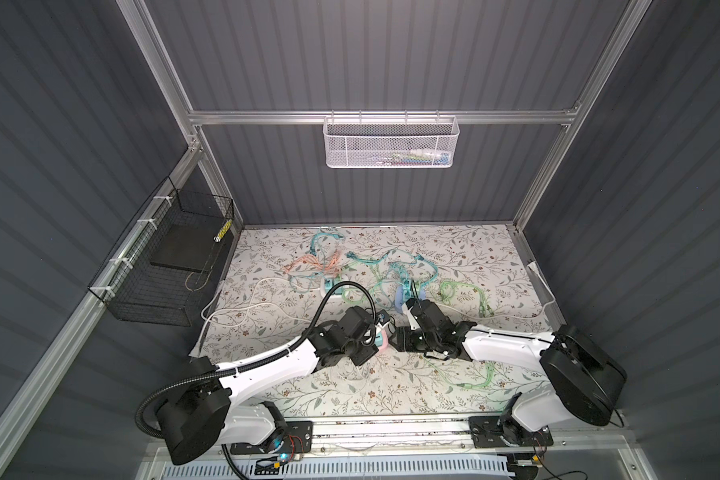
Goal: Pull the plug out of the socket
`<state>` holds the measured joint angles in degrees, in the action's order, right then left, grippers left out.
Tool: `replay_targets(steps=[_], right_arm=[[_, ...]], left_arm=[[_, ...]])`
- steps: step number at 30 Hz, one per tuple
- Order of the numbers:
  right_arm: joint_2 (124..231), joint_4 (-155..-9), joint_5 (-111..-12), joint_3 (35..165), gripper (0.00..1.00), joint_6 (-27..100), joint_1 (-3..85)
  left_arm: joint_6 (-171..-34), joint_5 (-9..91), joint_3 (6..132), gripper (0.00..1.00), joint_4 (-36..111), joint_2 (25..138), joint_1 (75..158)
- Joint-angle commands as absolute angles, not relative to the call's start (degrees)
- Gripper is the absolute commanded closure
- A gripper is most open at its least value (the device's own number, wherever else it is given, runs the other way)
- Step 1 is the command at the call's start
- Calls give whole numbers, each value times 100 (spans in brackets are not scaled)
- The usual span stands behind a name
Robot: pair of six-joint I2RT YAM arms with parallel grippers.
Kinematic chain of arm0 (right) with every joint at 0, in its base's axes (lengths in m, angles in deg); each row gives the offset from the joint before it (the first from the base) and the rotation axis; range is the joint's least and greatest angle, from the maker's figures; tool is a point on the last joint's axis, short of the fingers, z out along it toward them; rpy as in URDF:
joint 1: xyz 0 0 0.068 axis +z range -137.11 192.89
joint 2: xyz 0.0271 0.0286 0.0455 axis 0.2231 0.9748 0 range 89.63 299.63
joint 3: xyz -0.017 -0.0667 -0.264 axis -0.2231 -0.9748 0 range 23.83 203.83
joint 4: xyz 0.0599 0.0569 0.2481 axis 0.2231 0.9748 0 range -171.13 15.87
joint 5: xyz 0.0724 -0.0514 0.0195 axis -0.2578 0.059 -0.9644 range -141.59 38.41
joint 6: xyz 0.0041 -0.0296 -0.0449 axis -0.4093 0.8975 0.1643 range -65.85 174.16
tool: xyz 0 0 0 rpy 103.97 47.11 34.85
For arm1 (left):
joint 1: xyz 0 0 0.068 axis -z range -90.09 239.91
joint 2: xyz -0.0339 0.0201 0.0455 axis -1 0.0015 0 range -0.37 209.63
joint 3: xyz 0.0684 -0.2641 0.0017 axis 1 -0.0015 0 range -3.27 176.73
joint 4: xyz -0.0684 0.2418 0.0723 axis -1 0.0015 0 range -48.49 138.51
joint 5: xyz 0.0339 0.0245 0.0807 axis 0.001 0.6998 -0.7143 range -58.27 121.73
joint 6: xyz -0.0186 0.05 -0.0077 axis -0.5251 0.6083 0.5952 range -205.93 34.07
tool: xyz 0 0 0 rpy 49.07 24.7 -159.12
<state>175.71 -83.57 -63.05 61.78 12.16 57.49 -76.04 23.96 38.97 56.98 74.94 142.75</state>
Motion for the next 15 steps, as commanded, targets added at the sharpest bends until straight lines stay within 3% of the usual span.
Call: replay_targets(steps=[1, 7, 15], right_arm=[[17629, -8438, -6395, 6197, 48, 1249, 5671], [17604, -8490, -6445, 6115, 49, 1225, 5514], [17463, -8329, -6520, 6052, 50, 1306, 5270]], left_arm=[[-7449, 2639, 4083, 40, 5809, 7613, 14294], [-7596, 2958, 4223, 57, 5715, 7899, 14296], [-8051, 3109, 4530, 60, 5583, 8368, 14303]])
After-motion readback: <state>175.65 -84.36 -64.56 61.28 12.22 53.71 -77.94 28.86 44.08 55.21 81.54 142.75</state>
